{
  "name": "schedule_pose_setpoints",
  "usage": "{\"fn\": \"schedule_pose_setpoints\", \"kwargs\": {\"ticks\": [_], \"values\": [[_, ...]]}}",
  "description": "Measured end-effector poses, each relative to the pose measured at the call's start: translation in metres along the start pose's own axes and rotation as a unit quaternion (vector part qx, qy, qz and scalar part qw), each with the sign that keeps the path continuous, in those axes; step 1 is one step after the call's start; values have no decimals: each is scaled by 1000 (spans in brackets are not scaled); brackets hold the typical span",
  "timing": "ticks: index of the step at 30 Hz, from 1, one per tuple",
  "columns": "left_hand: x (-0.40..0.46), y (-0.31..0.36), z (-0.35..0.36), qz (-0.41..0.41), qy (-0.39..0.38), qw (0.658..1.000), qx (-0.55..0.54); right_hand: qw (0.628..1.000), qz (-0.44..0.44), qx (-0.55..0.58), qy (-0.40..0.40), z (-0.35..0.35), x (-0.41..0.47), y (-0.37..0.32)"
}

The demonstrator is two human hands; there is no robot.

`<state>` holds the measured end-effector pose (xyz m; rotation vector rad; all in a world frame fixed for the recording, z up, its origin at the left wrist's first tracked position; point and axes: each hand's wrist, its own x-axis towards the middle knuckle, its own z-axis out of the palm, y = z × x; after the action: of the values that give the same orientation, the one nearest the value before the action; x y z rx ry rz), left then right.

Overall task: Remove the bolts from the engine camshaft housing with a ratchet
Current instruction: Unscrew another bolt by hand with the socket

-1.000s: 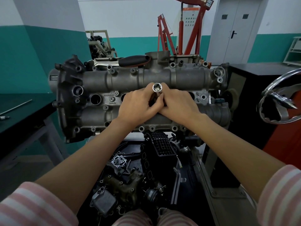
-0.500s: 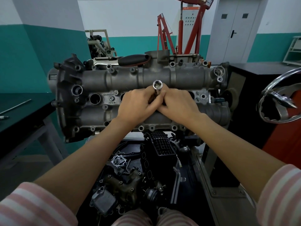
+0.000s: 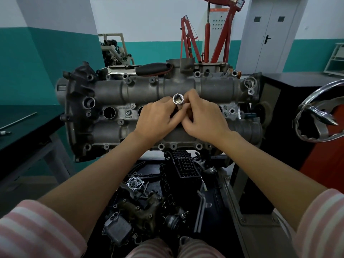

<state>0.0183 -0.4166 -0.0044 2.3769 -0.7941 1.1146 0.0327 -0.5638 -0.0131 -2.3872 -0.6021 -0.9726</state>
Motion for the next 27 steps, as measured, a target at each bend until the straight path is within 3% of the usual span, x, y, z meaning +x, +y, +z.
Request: {"fn": "schedule_pose_setpoints", "kwargs": {"ticks": [4, 7, 11, 14, 18, 20, 23, 27], "values": [[4, 2, -2, -29, 5, 999, 32, 996, 5, 87, 11, -6, 0, -3], [7, 6, -7, -42, 10, 994, 105, 975, 28, 209, 64, -13, -1, -11], [16, 15, -9, -97, -42, 982, 156, 909, 195, 351, 109, -20, 1, -20], [18, 22, -11, -137, -51, 981, 130, 904, 230, 351, 83, -25, 0, -28], [17, 27, -16, -193, -78, 973, 100, 939, 185, 282, 69, -30, -2, -40], [15, 30, -18, -218, -90, 968, 85, 937, 233, 260, 17, -30, 0, -45], [9, 36, -20, -208, -97, 968, 105, 904, 319, 279, -59, -28, 1, -47], [6, 39, -31, -144, -78, 979, 120, 845, 384, 364, -76, -32, 2, -47]]}}
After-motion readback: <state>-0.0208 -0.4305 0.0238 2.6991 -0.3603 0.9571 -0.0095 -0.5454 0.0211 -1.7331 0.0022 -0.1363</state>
